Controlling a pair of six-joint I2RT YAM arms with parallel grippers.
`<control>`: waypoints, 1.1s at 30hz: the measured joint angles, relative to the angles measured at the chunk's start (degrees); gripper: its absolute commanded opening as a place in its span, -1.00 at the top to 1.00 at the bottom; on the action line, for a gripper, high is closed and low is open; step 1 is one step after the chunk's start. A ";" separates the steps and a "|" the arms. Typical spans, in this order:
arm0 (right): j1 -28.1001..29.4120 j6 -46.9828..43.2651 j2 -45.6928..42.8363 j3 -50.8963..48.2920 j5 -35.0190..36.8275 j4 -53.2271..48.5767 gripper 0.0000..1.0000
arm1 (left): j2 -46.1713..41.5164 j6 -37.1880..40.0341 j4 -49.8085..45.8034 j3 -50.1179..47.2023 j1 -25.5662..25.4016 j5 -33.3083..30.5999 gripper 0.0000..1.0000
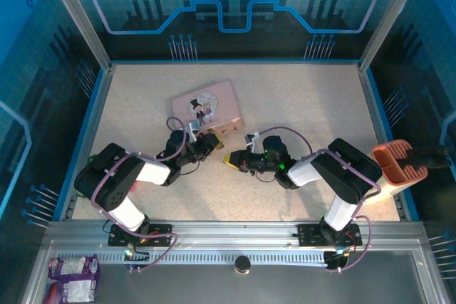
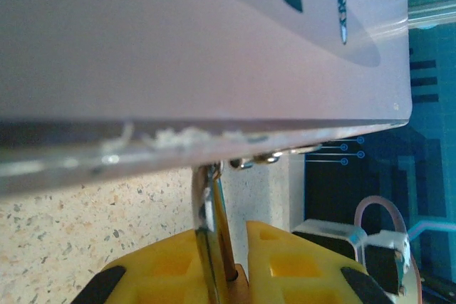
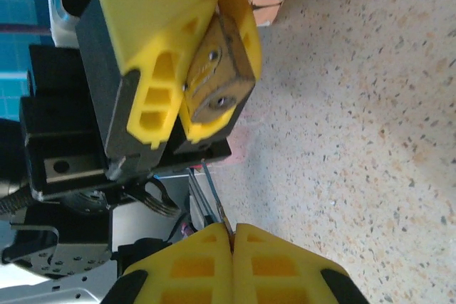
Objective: Unlock a padlock with a key
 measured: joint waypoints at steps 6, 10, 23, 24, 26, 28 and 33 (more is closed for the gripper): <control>-1.07 1.92 2.05 0.24 -1.14 2.45 1.00 | -0.09 0.04 0.09 -0.15 -0.44 0.04 1.00; -1.40 2.34 2.05 0.24 -1.22 3.32 1.00 | -0.63 0.02 -0.07 -0.57 -0.59 0.39 1.00; -1.75 3.58 2.10 -0.15 -1.14 3.58 1.00 | -1.05 -0.02 -0.09 -0.92 -0.59 0.61 1.00; -1.75 3.58 2.10 -0.15 -1.09 3.43 1.00 | -1.09 -0.02 -0.09 -0.96 -0.59 0.66 1.00; -1.75 3.58 2.10 -0.15 -0.94 3.23 1.00 | -1.16 0.00 -0.04 -1.11 -0.63 0.63 1.00; -1.75 3.58 2.10 -0.17 -0.90 3.21 1.00 | -1.38 -0.02 -0.09 -1.22 -0.63 0.66 1.00; -1.75 3.63 2.10 -0.20 -0.72 3.23 1.00 | -1.42 -0.22 -0.11 -1.25 -0.70 0.68 1.00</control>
